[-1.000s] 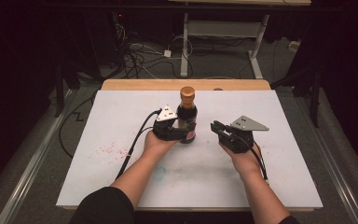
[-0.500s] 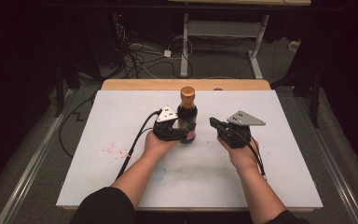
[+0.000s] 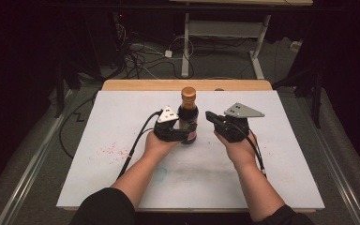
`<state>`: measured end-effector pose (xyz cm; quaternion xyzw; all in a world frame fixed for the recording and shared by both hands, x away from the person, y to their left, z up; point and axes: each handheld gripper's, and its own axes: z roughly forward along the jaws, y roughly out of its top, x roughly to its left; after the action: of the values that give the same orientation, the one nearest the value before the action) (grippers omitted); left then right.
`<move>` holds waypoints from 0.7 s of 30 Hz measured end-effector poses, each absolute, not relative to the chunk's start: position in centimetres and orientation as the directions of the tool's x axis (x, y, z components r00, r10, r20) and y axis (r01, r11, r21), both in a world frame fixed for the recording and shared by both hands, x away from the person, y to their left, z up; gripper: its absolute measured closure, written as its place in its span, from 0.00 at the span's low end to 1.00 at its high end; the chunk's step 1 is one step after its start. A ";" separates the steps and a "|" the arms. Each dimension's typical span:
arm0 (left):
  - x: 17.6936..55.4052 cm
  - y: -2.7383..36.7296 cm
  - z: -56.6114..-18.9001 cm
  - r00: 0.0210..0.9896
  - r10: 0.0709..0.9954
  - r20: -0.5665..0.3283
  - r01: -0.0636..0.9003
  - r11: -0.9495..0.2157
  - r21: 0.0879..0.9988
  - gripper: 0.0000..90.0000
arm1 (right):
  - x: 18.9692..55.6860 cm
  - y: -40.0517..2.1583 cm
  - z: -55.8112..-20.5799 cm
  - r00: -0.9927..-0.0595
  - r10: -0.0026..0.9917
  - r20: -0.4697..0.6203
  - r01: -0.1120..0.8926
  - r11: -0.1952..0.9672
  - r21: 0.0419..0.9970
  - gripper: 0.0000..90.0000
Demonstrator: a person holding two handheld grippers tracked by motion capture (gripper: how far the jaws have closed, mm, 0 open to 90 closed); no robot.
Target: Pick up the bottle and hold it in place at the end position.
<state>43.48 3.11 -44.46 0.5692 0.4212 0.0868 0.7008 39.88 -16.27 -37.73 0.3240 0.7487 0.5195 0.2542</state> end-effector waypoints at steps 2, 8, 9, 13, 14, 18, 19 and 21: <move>43.5 3.1 -44.5 0.629 0.601 -0.493 0.358 0.339 0.870 0.31 | 39.8 -16.0 -37.4 -0.664 0.746 -0.051 0.211 0.253 0.944 1.00; 43.5 3.1 -44.4 0.626 0.601 -0.497 0.362 0.340 0.868 0.31 | 39.7 -15.4 -36.4 -0.665 0.744 -0.064 0.187 0.249 0.950 1.00; 43.5 3.1 -44.4 0.626 0.601 -0.497 0.362 0.340 0.868 0.31 | 39.8 -15.4 -36.2 -0.667 0.742 -0.068 0.183 0.251 0.951 1.00; 43.5 3.1 -44.5 0.627 0.600 -0.497 0.360 0.343 0.868 0.31 | 39.9 -15.1 -35.8 -0.670 0.739 -0.073 0.174 0.251 0.952 1.00; 43.5 3.1 -44.5 0.627 0.600 -0.498 0.360 0.344 0.867 0.31 | 39.9 -15.1 -35.7 -0.670 0.739 -0.074 0.172 0.252 0.952 1.00; 43.5 3.1 -44.4 0.626 0.600 -0.497 0.361 0.342 0.868 0.31 | 40.0 -14.9 -35.2 -0.673 0.736 -0.073 0.172 0.251 0.953 1.00; 43.5 3.1 -44.4 0.627 0.601 -0.496 0.361 0.341 0.868 0.31 | 40.0 -14.8 -35.0 -0.677 0.732 -0.077 0.171 0.258 0.951 1.00; 43.5 3.1 -44.4 0.626 0.602 -0.496 0.360 0.340 0.869 0.31 | 40.0 -14.7 -34.8 -0.678 0.731 -0.079 0.169 0.260 0.951 1.00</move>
<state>43.48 3.08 -44.45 0.5679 0.4236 0.0862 0.7004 40.02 -14.71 -34.83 0.3006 0.7479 0.5289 0.2656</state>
